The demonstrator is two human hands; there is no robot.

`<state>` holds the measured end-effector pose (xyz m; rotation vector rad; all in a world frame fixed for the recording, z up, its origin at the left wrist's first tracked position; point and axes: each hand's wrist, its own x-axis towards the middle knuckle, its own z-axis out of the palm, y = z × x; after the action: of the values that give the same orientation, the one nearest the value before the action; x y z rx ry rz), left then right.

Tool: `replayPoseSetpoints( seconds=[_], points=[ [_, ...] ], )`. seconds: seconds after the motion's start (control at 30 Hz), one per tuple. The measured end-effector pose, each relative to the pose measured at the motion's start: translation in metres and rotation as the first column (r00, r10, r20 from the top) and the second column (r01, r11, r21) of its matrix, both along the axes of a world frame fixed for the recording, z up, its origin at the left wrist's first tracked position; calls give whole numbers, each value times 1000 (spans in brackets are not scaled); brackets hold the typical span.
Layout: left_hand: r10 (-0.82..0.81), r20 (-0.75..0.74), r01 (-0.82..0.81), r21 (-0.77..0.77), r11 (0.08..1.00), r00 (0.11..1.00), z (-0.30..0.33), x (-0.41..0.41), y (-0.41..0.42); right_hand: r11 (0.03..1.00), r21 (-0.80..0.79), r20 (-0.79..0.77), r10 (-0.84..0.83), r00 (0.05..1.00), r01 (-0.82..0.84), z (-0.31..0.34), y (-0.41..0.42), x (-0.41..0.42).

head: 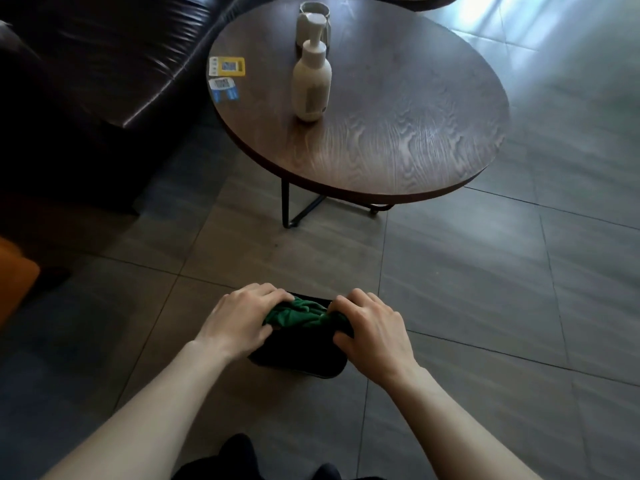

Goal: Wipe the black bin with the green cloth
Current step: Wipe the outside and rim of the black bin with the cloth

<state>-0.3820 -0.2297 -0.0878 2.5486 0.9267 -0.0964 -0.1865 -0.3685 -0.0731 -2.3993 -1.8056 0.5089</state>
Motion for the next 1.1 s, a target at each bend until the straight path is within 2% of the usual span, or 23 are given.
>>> replayPoseSetpoints(
  seconds=[0.5, 0.7, 0.87, 1.1],
  points=[
    [-61, 170, 26, 203, 979, 984, -120, 23, 50, 980, 196, 95, 21, 995, -39, -138, 50, 19],
    [-108, 260, 36, 269, 962, 959, -154, 33, 67, 954, 298, 76, 20, 997, -41, -181, 69, 15],
    [-150, 333, 35, 326, 945, 931, -198, 35, 58, 913, 407, -16, 30, 999, -21, -231, 72, 3],
    [-160, 414, 21, 322, 947, 896, -199, 35, 45, 910, 414, -26, 20, 999, -7, -238, 73, 10]
  ],
)
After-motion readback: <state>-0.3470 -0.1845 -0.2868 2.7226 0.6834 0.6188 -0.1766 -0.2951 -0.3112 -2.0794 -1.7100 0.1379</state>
